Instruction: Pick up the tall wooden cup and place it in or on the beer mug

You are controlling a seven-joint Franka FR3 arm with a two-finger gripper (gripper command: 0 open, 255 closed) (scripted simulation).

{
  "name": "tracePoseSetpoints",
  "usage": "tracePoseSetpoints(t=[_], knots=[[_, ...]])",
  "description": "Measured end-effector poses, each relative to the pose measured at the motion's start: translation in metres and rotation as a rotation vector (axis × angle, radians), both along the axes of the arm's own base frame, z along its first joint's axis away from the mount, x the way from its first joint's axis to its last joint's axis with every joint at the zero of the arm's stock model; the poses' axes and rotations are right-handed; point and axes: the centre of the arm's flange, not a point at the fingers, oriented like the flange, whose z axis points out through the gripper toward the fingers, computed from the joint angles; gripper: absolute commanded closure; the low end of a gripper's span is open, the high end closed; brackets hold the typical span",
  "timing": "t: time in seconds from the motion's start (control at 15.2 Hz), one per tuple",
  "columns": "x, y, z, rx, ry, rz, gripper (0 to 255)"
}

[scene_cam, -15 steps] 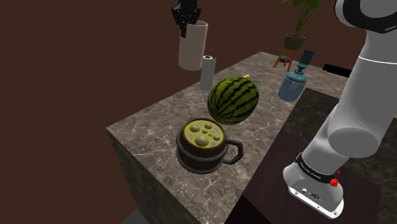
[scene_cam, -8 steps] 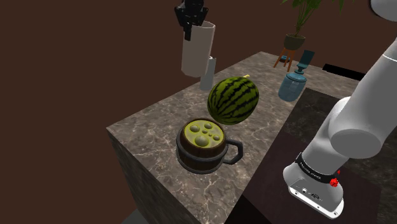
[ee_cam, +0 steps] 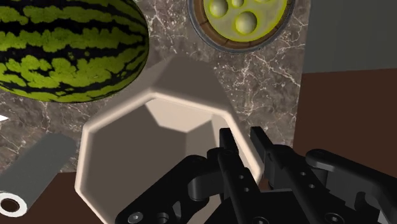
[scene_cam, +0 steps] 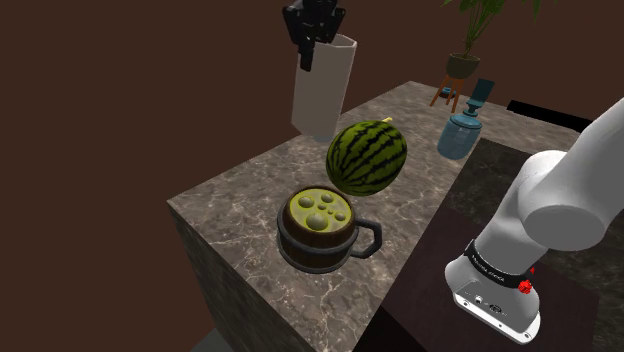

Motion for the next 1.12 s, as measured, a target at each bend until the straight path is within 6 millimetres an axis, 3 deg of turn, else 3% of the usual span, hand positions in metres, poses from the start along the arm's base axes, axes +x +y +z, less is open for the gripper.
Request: tracePoseSetpoints(t=[0.73, 1.12], knots=[[-0.124, 0.064, 0.016, 0.0, 0.0, -0.001, 255], [-0.133, 0.071, -0.005, 0.0, 0.0, -0.001, 255]])
